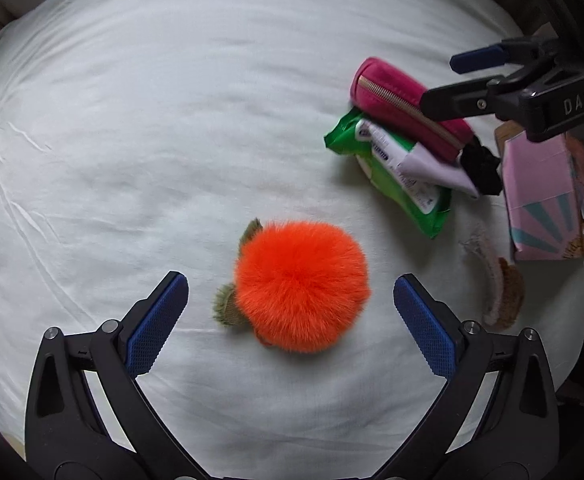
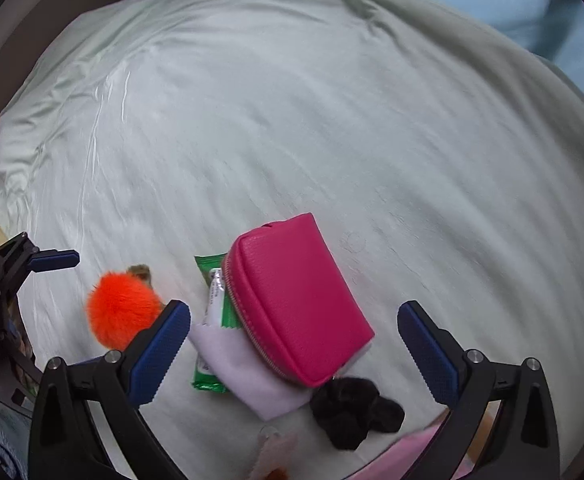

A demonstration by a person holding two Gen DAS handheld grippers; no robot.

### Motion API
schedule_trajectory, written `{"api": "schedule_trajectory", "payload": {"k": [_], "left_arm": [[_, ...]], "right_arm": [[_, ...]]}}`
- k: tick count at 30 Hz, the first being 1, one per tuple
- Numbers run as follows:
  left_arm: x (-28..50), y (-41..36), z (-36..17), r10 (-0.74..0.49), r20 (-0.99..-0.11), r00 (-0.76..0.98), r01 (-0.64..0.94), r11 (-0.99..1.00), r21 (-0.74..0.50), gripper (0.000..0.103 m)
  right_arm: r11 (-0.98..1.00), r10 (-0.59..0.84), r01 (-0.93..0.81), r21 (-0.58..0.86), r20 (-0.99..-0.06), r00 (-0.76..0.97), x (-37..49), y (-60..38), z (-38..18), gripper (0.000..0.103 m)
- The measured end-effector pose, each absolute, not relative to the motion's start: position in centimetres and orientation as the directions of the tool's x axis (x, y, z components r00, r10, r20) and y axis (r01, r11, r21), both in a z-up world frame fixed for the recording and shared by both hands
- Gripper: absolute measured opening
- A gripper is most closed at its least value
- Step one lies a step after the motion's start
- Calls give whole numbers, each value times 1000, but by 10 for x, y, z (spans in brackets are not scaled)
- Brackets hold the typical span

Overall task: Organize soft objects
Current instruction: 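Grasp the orange pompom with the left tool while the right tool grasps the pink pouch, then carry the orange pompom and pink pouch over the box with both tools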

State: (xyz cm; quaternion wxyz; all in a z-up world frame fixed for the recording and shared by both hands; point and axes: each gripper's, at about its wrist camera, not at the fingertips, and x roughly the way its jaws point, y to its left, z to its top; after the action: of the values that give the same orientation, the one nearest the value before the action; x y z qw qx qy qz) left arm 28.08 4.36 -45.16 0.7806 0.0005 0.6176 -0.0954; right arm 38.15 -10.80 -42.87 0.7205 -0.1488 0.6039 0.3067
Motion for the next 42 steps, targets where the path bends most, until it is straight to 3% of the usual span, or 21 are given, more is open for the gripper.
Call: {"api": "schedule_trajectory", "payload": {"k": [5, 8, 11, 22, 31, 42], "left_arm": [[284, 40, -476, -138, -972, 191, 136, 984, -113, 98], [288, 37, -487, -125, -976, 176, 138, 985, -101, 91], [293, 35, -496, -104, -983, 152, 126, 988, -85, 76], [295, 42, -503, -69, -984, 162, 146, 988, -46, 36], [297, 56, -470, -99, -971, 220, 141, 988, -68, 35], [282, 63, -396, -103, -937, 335, 166, 985, -48, 35]], "right_arm": [[718, 237, -674, 172, -971, 5, 393, -102, -454, 102], [708, 236, -676, 206, -971, -49, 399, -98, -466, 89], [707, 271, -653, 272, -957, -105, 403, -97, -472, 74], [709, 305, -656, 261, -951, -48, 391, -95, -464, 51], [745, 306, -626, 230, -952, 15, 383, -95, -446, 41], [804, 305, -572, 164, -939, 160, 350, -103, -370, 40]]}}
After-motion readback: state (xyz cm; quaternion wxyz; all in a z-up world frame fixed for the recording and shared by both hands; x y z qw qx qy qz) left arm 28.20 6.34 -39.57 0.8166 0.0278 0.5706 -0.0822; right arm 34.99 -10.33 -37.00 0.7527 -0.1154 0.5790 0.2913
